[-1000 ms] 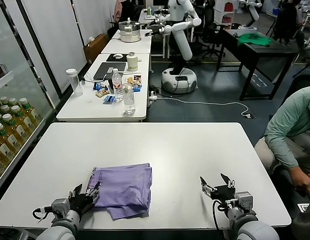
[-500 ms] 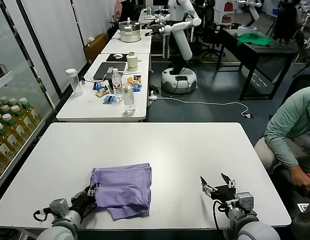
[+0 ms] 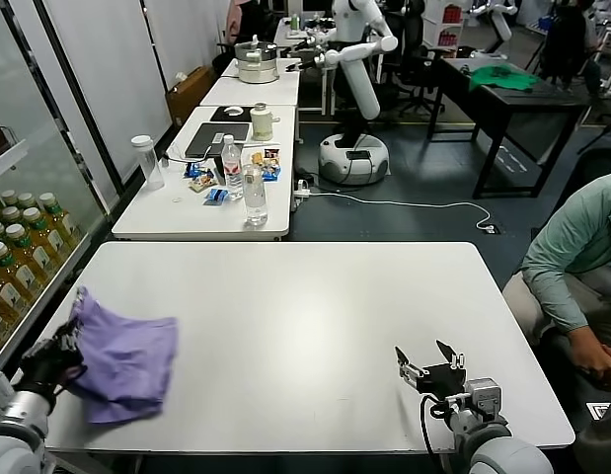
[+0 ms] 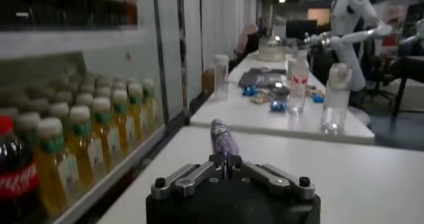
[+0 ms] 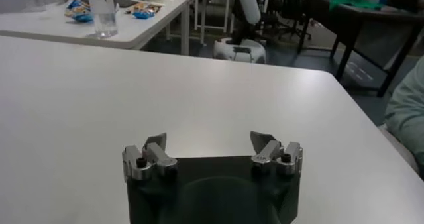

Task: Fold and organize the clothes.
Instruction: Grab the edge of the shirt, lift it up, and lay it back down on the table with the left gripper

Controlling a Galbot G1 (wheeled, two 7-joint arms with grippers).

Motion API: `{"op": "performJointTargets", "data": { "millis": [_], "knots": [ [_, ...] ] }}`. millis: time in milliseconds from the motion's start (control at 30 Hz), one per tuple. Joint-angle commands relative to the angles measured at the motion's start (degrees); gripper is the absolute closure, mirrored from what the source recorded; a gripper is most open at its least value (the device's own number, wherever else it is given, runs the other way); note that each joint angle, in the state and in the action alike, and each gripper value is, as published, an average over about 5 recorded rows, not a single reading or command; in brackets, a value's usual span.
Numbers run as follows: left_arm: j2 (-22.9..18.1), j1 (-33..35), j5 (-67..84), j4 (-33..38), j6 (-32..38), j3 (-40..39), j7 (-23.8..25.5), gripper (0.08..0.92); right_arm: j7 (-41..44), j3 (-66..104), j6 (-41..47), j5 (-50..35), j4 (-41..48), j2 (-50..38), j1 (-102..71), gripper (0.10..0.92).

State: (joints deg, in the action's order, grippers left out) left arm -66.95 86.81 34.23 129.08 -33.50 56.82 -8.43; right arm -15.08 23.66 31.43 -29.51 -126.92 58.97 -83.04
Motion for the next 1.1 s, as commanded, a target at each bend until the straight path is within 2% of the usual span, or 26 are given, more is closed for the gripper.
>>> {"op": "performJointTargets", "data": {
  "millis": [33,133,200,333,433,533,600,667,767,867,967,1100],
  "knots": [
    [-6.65,-1.71,-11.46,12.35,0.12,-31.68,4.24,0.888,-0.10,0.34,0.08,0.38,-0.39,0.14,-0.60,0.203],
    [-11.62,-1.53,-19.49,9.65,0.42,-46.23,6.17,0.888,-0.09,0.86,0.07,0.57,-0.50,0.22,-1.24,0.203],
    [-14.22,-2.00,-23.65,6.06,1.64,-52.11,7.30,0.888,-0.06,1.07,0.06,0.65,-0.48,0.34,-1.49,0.203],
    [-20.35,-4.88,-28.15,-3.16,7.60,-58.02,7.85,0.883,-0.03,0.83,0.03,0.92,-0.22,0.86,-1.58,0.203],
    [-23.63,-7.62,-29.42,-4.14,9.92,-58.78,7.33,0.836,-0.06,0.23,0.03,1.22,-0.11,1.03,-1.39,0.203],
    [-22.75,-10.31,-29.74,-0.09,10.89,-53.83,6.91,0.751,-0.07,0.15,0.05,1.24,-0.30,0.73,-1.16,0.203],
    [-19.33,-11.47,-29.67,2.71,11.97,-47.05,6.30,0.690,0.02,0.51,0.04,1.04,-0.36,0.38,-0.99,0.203],
    [-13.93,-11.73,-29.44,3.20,13.37,-37.17,5.64,0.638,0.18,0.61,-0.02,0.77,-0.14,0.01,-0.44,0.203],
    [-6.74,-10.58,-28.49,-0.80,16.42,-20.51,5.25,0.552,0.58,-0.99,-0.24,0.47,0.75,-0.03,1.78,0.203],
    [-2.25,-8.62,-27.76,-6.98,20.81,-7.90,5.35,0.466,0.98,-5.08,-0.51,-0.27,2.07,1.04,5.93,0.203],
    [-0.81,-7.31,-27.58,-10.72,23.08,-2.43,5.41,0.379,0.71,-12.01,-0.74,-1.48,3.66,3.09,11.45,0.203],
    [-1.51,-6.48,-27.66,-10.93,23.42,-1.80,5.30,0.275,-0.82,-24.37,-0.63,-4.05,5.56,6.88,17.80,0.203]
  ]
}}
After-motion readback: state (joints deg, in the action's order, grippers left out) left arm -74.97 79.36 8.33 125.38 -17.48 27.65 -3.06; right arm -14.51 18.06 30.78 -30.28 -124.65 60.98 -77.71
